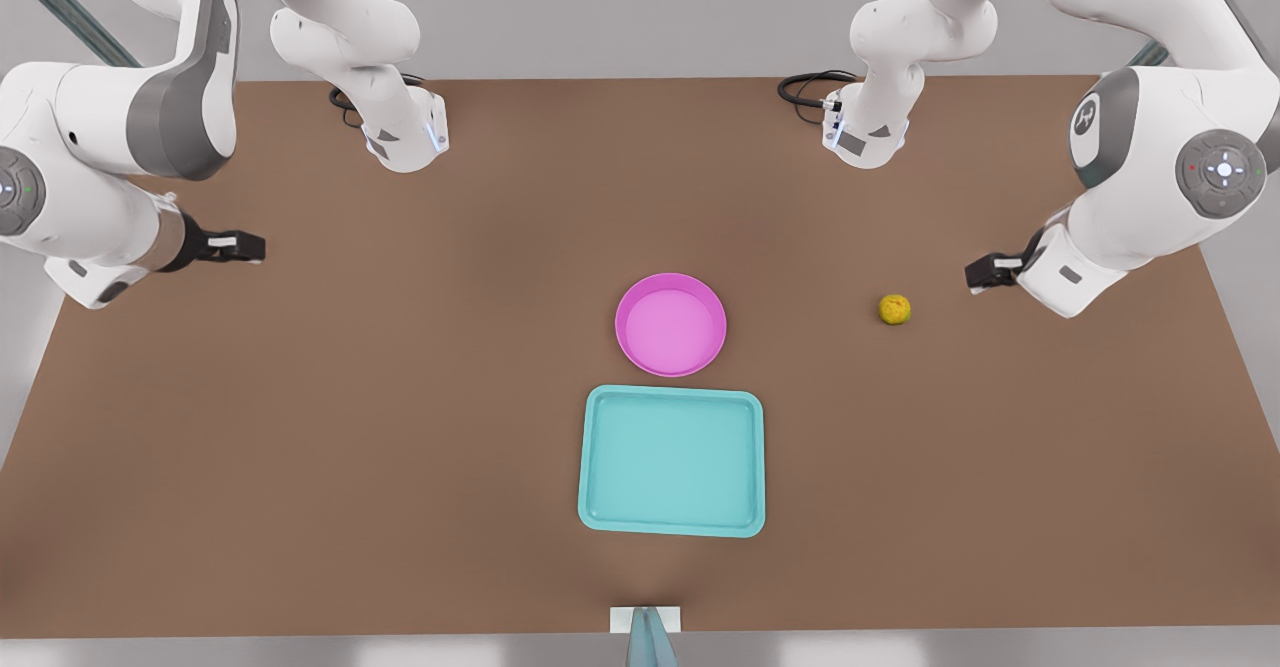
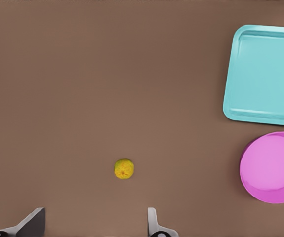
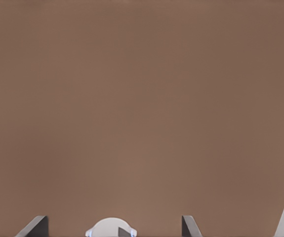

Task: Place the orange on the plate with the left arm and the plate on the tray with the right arm

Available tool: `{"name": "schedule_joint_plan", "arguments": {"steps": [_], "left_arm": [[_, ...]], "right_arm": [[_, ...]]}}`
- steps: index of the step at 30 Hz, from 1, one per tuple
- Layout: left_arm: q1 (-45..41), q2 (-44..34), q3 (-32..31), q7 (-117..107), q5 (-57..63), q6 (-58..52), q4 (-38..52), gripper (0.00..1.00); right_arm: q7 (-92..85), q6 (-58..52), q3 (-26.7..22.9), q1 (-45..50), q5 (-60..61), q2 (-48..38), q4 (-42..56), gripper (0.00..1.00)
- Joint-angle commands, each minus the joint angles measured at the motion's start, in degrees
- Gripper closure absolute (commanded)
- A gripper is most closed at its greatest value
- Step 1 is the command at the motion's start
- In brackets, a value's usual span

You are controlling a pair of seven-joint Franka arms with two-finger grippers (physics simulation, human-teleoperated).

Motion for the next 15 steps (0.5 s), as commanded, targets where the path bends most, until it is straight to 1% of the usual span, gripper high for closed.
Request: {"name": "schedule_joint_plan", "arguments": {"steps": [1, 2, 3, 4, 5, 6, 8, 9, 10, 11, 13, 15], "left_arm": [[0.1, 0.0, 0.0, -4.5, 0.1, 1.8, 0.0, 0.0], [0.1, 0.5, 0.0, -4.7, 0.1, 1.8, -1.0, 0.0], [0.1, 0.4, 0.0, -5.2, 0.2, 3.3, -7.6, 0.0], [0.1, 0.5, 0.4, -5.3, 0.2, 9.3, -16.7, 0.0], [0.2, 1.3, 0.6, -5.0, 0.2, 21.5, -29.1, 0.0], [0.3, 1.7, 0.6, -4.8, 0.3, 30.9, -37.3, 0.0], [0.2, 1.5, 1.9, -4.2, 0.3, 42.9, -47.3, 0.0], [0.2, 1.9, 2.4, -3.0, 0.3, 48.7, -51.2, 0.0], [0.2, 2.0, 3.5, -0.9, 0.3, 50.2, -52.7, 0.0], [0.2, 3.0, 4.5, 1.7, 0.3, 50.9, -52.8, 0.0], [0.2, 5.5, 4.5, 1.7, 0.3, 57.4, -55.5, 0.0], [0.2, 7.1, 4.5, 1.8, 0.3, 59.8, -55.5, 0.0]], "right_arm": [[-2.4, 3.2, 0.1, 0.0, -0.1, -0.1, 0.0, 0.0], [-2.3, 3.1, 0.2, 0.1, -0.1, -0.1, 0.0, 0.0], [-2.3, 3.1, 0.2, 0.1, -0.1, 0.0, 0.0, 0.0], [-2.4, 3.1, 0.2, 0.1, -0.1, 0.0, 0.0, 0.0], [-2.4, 3.1, 0.2, 0.1, -0.1, 0.1, 0.0, 0.0], [-2.4, 3.1, 0.2, 0.1, -0.1, 0.2, 0.0, 0.0], [-2.5, 2.9, 0.2, 0.2, 0.0, 0.4, 0.0, 0.0], [-2.5, 2.9, 0.2, 0.2, 0.0, 0.5, 0.0, 0.0], [-2.6, 3.1, 0.2, 0.2, 0.0, 0.6, -0.1, 0.0], [-2.5, 2.9, 0.2, 0.2, 0.0, 0.7, 0.0, 0.0], [-2.5, 2.9, 0.2, 0.2, 0.0, 0.7, -0.1, 0.0], [-2.5, 2.9, 0.2, 0.2, 0.0, 1.0, -0.1, 0.0]]}}
